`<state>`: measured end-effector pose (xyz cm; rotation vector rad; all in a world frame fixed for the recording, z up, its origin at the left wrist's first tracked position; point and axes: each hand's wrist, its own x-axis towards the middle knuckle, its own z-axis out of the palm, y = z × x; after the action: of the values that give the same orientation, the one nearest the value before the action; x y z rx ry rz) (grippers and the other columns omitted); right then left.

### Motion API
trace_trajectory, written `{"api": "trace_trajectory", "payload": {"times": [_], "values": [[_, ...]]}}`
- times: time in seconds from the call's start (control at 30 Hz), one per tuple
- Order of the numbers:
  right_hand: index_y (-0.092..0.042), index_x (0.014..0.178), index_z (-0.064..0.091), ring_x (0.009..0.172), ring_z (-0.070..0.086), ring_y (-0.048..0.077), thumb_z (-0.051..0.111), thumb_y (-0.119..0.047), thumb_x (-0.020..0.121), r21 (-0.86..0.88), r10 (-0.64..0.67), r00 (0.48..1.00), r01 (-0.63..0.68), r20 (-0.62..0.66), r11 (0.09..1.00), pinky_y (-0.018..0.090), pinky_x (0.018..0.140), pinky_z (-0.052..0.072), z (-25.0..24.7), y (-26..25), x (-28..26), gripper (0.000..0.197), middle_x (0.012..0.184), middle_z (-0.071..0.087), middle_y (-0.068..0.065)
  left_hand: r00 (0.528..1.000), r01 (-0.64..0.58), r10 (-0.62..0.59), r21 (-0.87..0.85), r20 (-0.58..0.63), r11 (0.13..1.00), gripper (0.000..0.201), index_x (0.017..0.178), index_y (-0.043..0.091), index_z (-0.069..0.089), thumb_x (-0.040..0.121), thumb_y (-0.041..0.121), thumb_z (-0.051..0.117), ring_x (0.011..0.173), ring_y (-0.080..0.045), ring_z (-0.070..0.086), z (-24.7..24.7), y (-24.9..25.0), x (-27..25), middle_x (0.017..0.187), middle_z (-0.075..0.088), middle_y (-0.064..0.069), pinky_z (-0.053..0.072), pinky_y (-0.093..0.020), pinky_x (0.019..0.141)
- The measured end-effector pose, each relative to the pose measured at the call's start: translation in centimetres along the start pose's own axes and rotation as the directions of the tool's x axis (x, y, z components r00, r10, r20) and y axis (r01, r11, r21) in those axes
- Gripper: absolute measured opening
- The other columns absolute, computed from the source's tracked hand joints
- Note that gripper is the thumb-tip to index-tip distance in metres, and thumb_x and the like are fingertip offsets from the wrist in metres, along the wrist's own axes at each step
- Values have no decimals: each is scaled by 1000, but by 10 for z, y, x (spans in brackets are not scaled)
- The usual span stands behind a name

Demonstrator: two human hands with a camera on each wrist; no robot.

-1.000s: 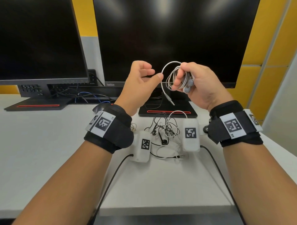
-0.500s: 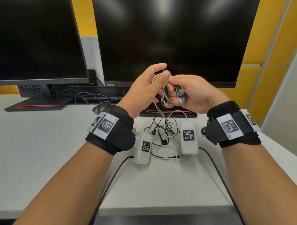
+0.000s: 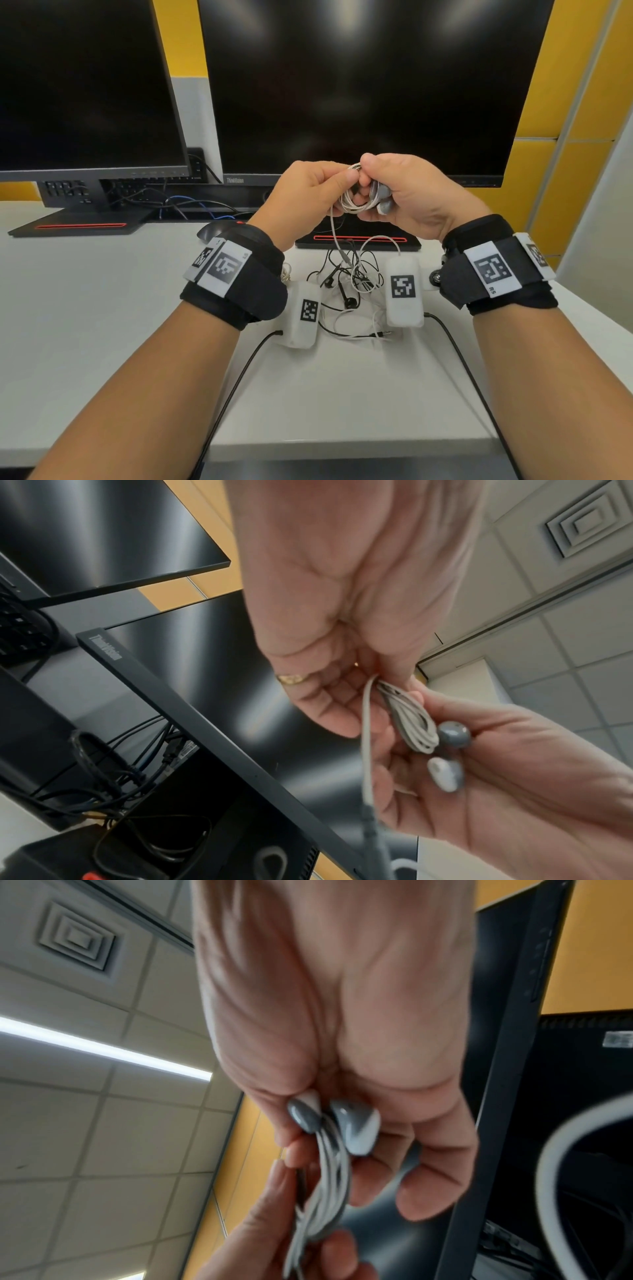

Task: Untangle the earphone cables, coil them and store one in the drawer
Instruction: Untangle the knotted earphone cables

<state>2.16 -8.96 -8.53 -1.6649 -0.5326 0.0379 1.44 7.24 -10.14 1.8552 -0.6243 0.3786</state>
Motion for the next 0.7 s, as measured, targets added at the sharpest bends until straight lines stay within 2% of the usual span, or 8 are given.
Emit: {"api": "trace_trajectory", "payload": {"times": [0.07, 0.13, 0.27, 0.37, 0.47, 0.6, 0.7], "values": [[-14, 81, 59, 67, 58, 8, 44, -27, 104, -59, -17, 1000, 16, -22, 998, 30, 75, 53, -2, 2, 1, 30, 77, 57, 2, 999, 2, -1, 37, -50, 999, 20, 96, 18, 72, 99, 22, 53, 70, -8, 63, -1, -1, 2, 81, 69, -4, 57, -23, 68], [-13, 87, 65, 65, 59, 8, 50, -24, 102, -111, -55, 997, 48, -60, 993, 28, 70, 52, -3, 4, 3, 24, 75, 61, 4, 995, 7, 0, 75, -96, 997, 17, 95, 20, 72, 98, 23, 55, 59, -1, 57, -1, -3, 3, 73, 65, -2, 53, -17, 60], [-13, 103, 70, 71, 65, 11, 60, -17, 97, -262, -149, 978, 107, -144, 959, 27, 64, 53, -4, 7, 6, 13, 76, 69, 3, 988, 28, -12, 107, -155, 994, 14, 97, 21, 71, 97, 24, 57, 58, -5, 54, -1, -5, 5, 75, 63, -9, 53, -16, 56], [-13, 99, 71, 67, 63, 12, 60, -15, 96, -364, -189, 969, 121, -156, 923, 27, 61, 53, -2, 8, 6, 12, 75, 68, 5, 987, 47, -28, 117, -160, 992, 15, 99, 21, 71, 97, 25, 57, 60, -9, 55, 0, -5, 5, 75, 63, -10, 52, -16, 56], [-13, 97, 71, 64, 60, 13, 59, -16, 97, -427, -211, 958, 112, -193, 898, 25, 56, 49, -2, 9, 8, 13, 73, 67, 4, 987, 68, -50, 115, -152, 991, 13, 95, 22, 71, 96, 25, 58, 58, -7, 56, 0, -5, 4, 67, 62, -2, 53, -16, 58], [-17, 89, 69, 59, 63, 6, 57, -15, 97, -345, -243, 912, 122, -332, 931, 18, 53, 48, -10, 8, 7, 14, 73, 67, 2, 983, 92, -85, 37, -162, 995, 13, 92, 18, 71, 96, 18, 58, 55, -1, 57, -2, -4, 5, 69, 64, 3, 54, -15, 59], [-15, 91, 67, 58, 64, 5, 55, -14, 98, -218, -223, 886, 143, -406, 965, 17, 53, 51, -16, 5, 5, 14, 77, 66, 5, 983, 124, -112, 74, -146, 990, 14, 99, 15, 72, 96, 20, 59, 65, -3, 61, -3, -4, 6, 77, 68, 2, 55, -17, 65]]}}
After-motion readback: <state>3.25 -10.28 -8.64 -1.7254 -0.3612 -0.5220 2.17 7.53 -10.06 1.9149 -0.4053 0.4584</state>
